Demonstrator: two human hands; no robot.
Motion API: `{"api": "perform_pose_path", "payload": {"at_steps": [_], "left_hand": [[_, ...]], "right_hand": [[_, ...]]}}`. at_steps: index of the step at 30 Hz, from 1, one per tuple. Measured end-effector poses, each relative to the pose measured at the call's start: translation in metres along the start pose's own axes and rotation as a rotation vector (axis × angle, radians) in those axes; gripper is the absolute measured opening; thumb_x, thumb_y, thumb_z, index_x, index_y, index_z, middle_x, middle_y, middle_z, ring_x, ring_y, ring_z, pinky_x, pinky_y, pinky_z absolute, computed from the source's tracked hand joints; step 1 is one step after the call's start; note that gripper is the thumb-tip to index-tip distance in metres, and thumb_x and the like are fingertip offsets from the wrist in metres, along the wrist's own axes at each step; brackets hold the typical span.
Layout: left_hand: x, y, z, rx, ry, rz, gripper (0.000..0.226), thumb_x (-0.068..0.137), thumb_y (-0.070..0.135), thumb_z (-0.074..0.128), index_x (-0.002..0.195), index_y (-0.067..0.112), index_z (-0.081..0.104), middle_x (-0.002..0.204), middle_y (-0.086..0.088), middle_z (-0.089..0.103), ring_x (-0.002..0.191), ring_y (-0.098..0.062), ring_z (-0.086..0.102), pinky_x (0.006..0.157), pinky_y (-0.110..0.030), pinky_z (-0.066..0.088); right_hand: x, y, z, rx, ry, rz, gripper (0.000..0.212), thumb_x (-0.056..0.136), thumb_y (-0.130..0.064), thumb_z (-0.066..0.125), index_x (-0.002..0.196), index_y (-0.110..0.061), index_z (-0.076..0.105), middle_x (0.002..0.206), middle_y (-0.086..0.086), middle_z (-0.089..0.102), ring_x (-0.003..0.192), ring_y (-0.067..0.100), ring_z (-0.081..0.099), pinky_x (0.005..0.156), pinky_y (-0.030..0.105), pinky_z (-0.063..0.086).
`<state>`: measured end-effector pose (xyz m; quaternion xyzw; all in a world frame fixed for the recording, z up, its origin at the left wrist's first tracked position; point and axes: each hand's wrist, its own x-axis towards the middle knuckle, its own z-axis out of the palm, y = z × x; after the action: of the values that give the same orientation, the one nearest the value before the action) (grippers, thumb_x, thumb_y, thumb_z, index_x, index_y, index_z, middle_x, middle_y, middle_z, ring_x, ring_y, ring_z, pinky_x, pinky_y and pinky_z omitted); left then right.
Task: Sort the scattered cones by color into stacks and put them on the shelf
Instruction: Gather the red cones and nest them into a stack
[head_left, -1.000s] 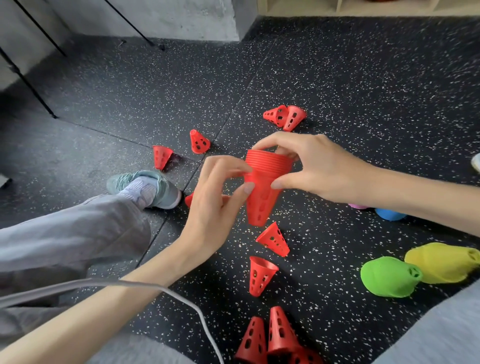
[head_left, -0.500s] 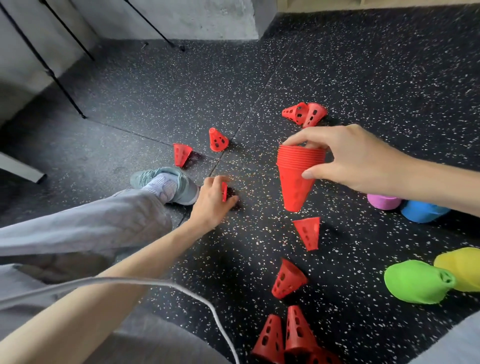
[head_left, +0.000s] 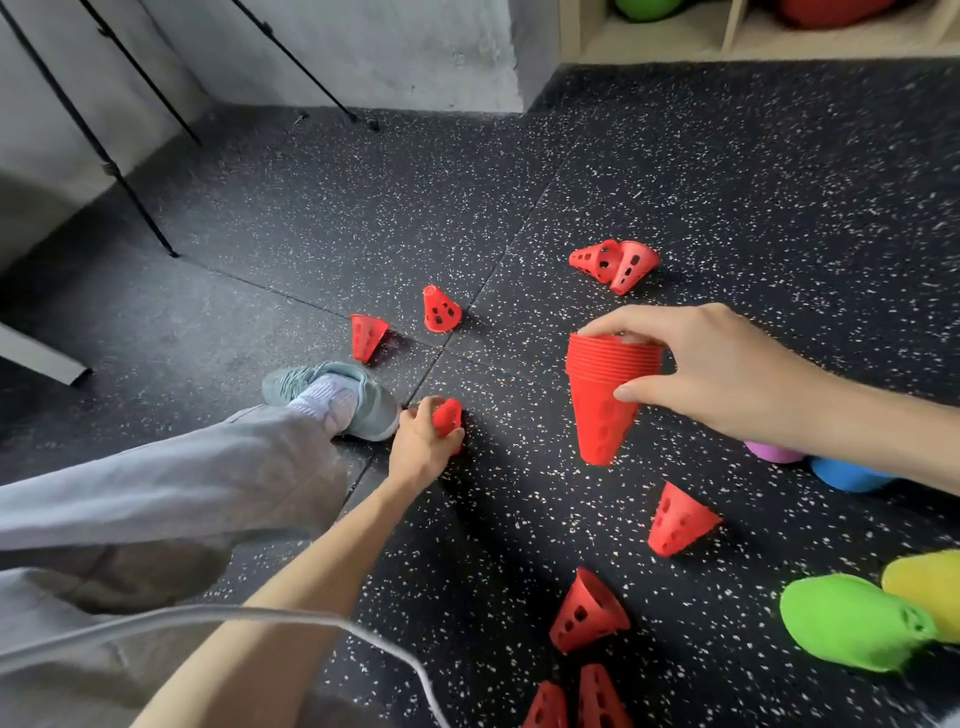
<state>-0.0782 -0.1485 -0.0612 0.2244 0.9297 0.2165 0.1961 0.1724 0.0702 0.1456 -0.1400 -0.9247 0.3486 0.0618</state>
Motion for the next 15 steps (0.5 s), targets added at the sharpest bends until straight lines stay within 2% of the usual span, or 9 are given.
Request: {"api": "perform_pose_path", "payload": {"at_steps": [2,4,6,9,10,12,13,15], "left_hand": [[-0.004,0.010,0.002,-0.137,0.026,0.007,0.061,0.091,0.039,0.073,0.144,0.023,0.047,0.127,-0.008,0.063,0.105,-0.022,0.065,0.094,-0.034,0.052],[-0.009,0.031,0.004,-0.361,0.079,-0.031,0.063,0.095,0.042,0.069,0.149,0.024,0.042,0.131,-0.004,0.063,0.096,-0.016,0.067,0.088,-0.037,0.057],[-0.012,0.056,0.008,-0.555,0.124,-0.071,0.071,0.096,0.047,0.066,0.154,0.023,0.033,0.139,-0.008,0.058,0.105,-0.017,0.063,0.095,-0.037,0.052],[-0.019,0.103,0.011,-0.858,0.069,-0.118,0.093,0.084,0.066,0.066,0.157,0.027,0.022,0.147,-0.009,0.053,0.118,-0.021,0.063,0.109,-0.044,0.047],[-0.024,0.121,0.011,-0.963,0.047,-0.118,0.091,0.085,0.066,0.065,0.156,0.028,0.022,0.146,-0.008,0.054,0.118,-0.022,0.065,0.108,-0.043,0.049],[-0.034,0.154,0.007,-1.129,0.011,-0.073,0.075,0.096,0.054,0.062,0.155,0.028,0.022,0.144,-0.008,0.055,0.116,-0.020,0.068,0.100,-0.034,0.053],[-0.039,0.168,0.005,-1.189,-0.007,-0.048,0.071,0.099,0.050,0.060,0.155,0.029,0.022,0.143,-0.010,0.056,0.116,-0.019,0.068,0.098,-0.030,0.054],[-0.051,0.191,0.002,-1.287,-0.053,0.019,0.069,0.099,0.044,0.062,0.154,0.034,0.022,0.139,-0.013,0.059,0.115,-0.021,0.069,0.101,-0.032,0.054]], "right_hand": [[0.002,0.001,0.001,0.005,0.005,0.002,0.051,0.085,-0.014,0.080,0.128,-0.036,0.065,0.095,-0.036,0.056,0.090,-0.023,0.054,0.078,-0.006,0.030],[0.004,0.002,0.002,0.009,0.023,0.011,0.050,0.085,-0.013,0.080,0.127,-0.035,0.065,0.094,-0.034,0.056,0.090,-0.021,0.055,0.078,-0.006,0.031],[0.006,0.002,0.000,-0.004,0.058,0.030,0.051,0.085,-0.013,0.080,0.129,-0.034,0.065,0.096,-0.028,0.059,0.085,-0.015,0.056,0.077,-0.006,0.031],[0.008,0.005,-0.007,0.004,0.146,0.074,0.051,0.085,-0.014,0.079,0.131,-0.031,0.064,0.102,-0.014,0.066,0.081,-0.004,0.058,0.073,-0.006,0.032],[0.009,0.007,-0.010,0.011,0.180,0.093,0.051,0.085,-0.014,0.079,0.131,-0.031,0.064,0.102,-0.016,0.064,0.087,0.002,0.057,0.073,-0.007,0.030],[0.009,0.011,-0.015,0.019,0.248,0.118,0.051,0.085,-0.014,0.080,0.131,-0.030,0.064,0.100,-0.022,0.059,0.099,0.002,0.054,0.076,-0.006,0.030],[0.010,0.013,-0.017,0.024,0.276,0.129,0.051,0.084,-0.015,0.080,0.131,-0.030,0.065,0.102,-0.021,0.060,0.103,0.001,0.054,0.078,-0.001,0.032],[0.010,0.016,-0.021,0.056,0.329,0.150,0.049,0.083,-0.015,0.080,0.128,-0.031,0.066,0.104,-0.015,0.066,0.104,0.003,0.059,0.087,0.014,0.040]]}}
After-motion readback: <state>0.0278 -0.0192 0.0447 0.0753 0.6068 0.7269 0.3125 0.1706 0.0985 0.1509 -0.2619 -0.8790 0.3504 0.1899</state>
